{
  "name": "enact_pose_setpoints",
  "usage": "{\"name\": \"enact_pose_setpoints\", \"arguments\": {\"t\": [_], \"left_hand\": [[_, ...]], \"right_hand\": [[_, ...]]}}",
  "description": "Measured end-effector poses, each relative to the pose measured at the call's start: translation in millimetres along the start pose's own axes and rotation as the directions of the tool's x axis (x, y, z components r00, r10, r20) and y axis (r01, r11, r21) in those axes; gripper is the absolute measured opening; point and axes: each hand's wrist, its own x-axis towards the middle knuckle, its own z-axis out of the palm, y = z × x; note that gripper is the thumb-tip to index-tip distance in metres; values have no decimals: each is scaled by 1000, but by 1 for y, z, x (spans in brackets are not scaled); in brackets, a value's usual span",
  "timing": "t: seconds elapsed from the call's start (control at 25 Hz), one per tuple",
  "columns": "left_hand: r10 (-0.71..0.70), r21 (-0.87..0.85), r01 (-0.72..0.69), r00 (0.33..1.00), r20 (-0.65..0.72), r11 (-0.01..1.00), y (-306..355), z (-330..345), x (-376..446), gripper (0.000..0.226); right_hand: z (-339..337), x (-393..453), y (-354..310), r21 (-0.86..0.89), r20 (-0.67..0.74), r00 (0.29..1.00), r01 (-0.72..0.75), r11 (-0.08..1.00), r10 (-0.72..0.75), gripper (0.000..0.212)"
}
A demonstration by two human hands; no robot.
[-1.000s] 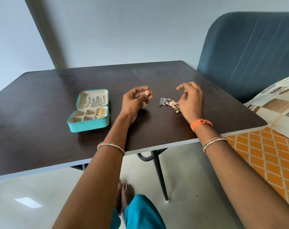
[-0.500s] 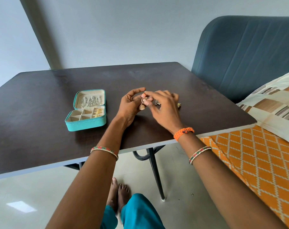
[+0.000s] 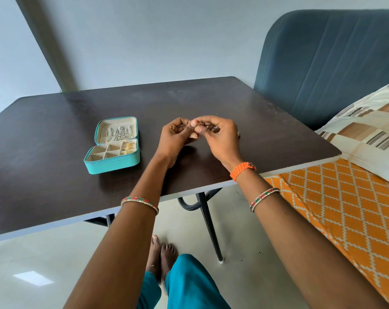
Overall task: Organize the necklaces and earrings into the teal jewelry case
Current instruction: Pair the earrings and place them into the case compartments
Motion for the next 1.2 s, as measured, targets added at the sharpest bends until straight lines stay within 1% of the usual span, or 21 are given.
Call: {"name": "enact_pose_setpoints", "arguments": {"t": [0.08,0.12,0.16,0.2,0.24,0.28,0.32,0.36,0.4,0.44,0.52,0.56,0.64,0.68,0.76,1.0,1.08,1.2], "left_hand": [[-33,-74,35,999,34,997,1,-2,-1,11],[-45,-85,47,999,26,995,0,-2,-1,11],[-53,-83,53,999,3,995,-1,-2,-2,11],[-57,-77,55,998,-32,996,-1,-2,-1,11],[-58,-78,53,996,-68,996,-2,-1,-1,11],[-56,-80,48,994,-98,996,-4,-1,0,10],[-48,-75,39,992,-117,996,-5,-1,1,9],[-40,-60,32,991,-129,998,-6,-1,1,9],[-37,-48,30,990,-135,998,-6,-2,1,9],[-37,-43,31,989,-140,999,-6,-3,2,9],[-38,-45,32,990,-137,998,-6,-3,2,9],[-34,-40,29,991,-132,999,-5,-2,2,9],[-24,-29,21,992,-127,999,-4,-1,0,9],[-20,-29,17,992,-126,999,-4,-1,0,9],[-17,-17,15,992,-125,1000,-4,-2,1,10],[-10,8,11,993,-116,1000,-4,-1,0,10],[-12,6,12,994,-110,1000,-3,-1,0,9],[-9,8,10,994,-105,1000,-5,-1,0,9]], "right_hand": [[0,1,3,-91,18,1000,9,996,-8,28],[1,1,6,-161,-4,1000,21,987,-22,34],[0,4,7,-206,-86,996,10,978,-28,35],[-5,8,13,-219,-223,975,-39,975,-11,29],[-13,13,18,-220,-380,924,-121,968,29,22],[-25,17,23,-216,-504,858,-237,947,99,18],[-38,21,30,-203,-552,814,-342,918,181,17],[-49,24,35,-182,-523,808,-417,891,271,15],[-54,24,37,-193,-440,829,-463,865,346,14],[-54,24,37,-258,-344,861,-471,843,375,15],[-49,23,37,-466,-198,910,-414,782,364,17],[-47,22,34,-549,-163,922,-381,744,352,18],[-46,21,32,-636,-129,936,-331,697,326,19],[-46,20,32,-647,-124,941,-318,693,315,18],[-46,19,32,-623,-123,952,-293,725,279,19],[-46,17,29,-427,-143,981,-179,887,129,15],[-46,17,30,-374,-141,987,-119,920,71,15],[-46,18,30,-299,-139,990,-66,952,25,12]]}}
